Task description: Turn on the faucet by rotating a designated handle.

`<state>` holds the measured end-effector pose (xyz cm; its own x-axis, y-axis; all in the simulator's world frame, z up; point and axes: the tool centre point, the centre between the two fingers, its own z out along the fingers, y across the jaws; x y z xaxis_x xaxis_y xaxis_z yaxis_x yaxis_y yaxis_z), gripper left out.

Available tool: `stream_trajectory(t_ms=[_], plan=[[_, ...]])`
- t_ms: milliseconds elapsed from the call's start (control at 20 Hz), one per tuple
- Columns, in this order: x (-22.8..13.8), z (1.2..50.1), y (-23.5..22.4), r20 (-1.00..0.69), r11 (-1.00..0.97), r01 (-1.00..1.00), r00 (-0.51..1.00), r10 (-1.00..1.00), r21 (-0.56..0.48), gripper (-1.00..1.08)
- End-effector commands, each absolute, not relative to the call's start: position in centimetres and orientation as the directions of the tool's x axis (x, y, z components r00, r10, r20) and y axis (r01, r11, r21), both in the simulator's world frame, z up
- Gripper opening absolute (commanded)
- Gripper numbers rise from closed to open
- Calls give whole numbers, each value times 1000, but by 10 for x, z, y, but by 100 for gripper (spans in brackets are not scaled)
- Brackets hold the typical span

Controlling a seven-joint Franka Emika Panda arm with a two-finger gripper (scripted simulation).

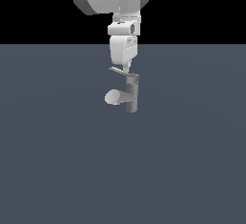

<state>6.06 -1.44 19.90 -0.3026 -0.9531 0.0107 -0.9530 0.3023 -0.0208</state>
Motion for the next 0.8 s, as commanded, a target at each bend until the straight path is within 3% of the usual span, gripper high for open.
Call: stream_trajectory(t_ms=[0,150,200,750], plan=[[67,184,41,0,231,-973,-231,-973,-4,-100],[71,182,48,0,227,-974,-227,-974,-1,-100],[70,199,-12,9,309,-951,-309,-951,-20,-100],[98,193,6,6,278,-961,-278,-961,-12,-100]])
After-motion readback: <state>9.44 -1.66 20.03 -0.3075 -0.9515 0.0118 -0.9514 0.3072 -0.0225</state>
